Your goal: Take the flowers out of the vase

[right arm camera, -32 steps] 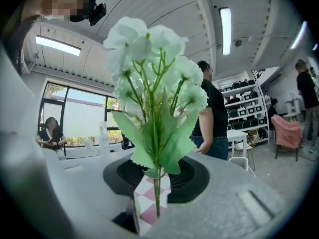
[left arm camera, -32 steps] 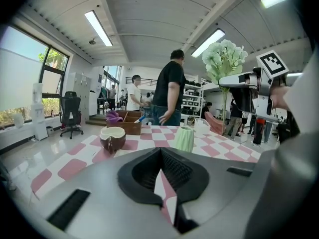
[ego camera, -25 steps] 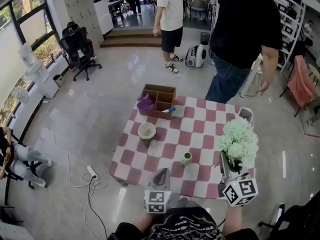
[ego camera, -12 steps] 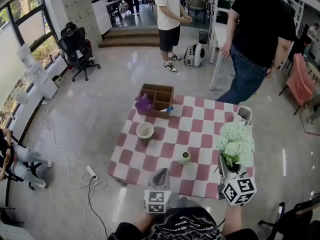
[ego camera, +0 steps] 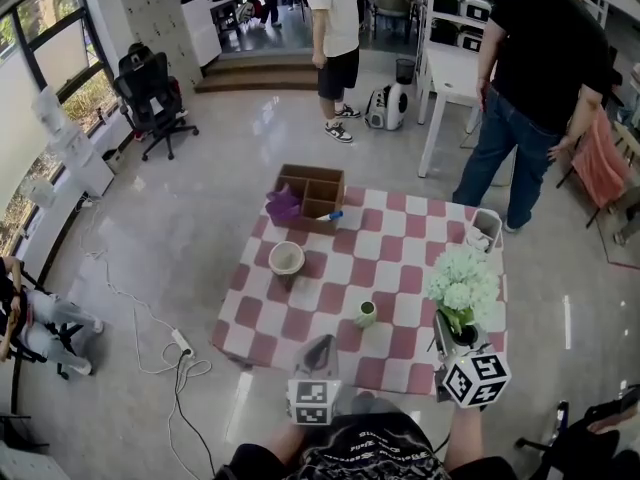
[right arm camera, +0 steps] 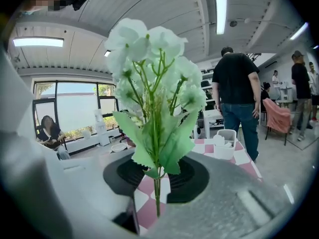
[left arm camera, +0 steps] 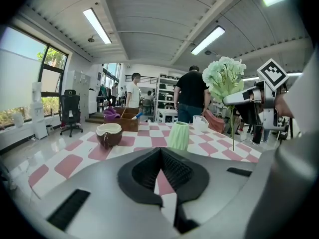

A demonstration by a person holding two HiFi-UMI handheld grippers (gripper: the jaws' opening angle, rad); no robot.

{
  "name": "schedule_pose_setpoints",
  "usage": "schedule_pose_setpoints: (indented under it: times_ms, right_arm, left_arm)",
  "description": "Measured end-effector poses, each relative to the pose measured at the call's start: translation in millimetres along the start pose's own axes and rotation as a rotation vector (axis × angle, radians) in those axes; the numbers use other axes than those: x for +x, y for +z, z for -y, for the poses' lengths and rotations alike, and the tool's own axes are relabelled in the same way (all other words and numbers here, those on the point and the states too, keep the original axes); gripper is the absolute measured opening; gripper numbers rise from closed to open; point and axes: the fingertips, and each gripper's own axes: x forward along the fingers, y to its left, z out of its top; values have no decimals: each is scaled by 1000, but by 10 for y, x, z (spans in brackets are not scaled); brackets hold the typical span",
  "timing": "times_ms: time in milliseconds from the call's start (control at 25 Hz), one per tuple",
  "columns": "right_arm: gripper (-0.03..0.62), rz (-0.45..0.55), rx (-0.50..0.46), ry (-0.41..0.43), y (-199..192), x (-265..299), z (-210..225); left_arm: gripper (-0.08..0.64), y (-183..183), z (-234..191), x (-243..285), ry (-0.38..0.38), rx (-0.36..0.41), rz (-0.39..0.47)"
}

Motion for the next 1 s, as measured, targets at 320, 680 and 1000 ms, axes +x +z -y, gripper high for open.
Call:
schedule_pose_setpoints:
  times_ms: [320, 680, 1000]
  right_arm:
    - [98, -81, 16, -7, -219, 27, 64]
    - [97, -177, 16, -13, -496, 87, 105]
    - [95, -244, 49, -18, -703, 154, 170]
  left_arm:
    - [11, -3, -6, 10, 3, 9, -8]
    - [10, -6, -49, 4, 8, 14, -14]
    - [11, -12, -59, 26, 14, 11, -20]
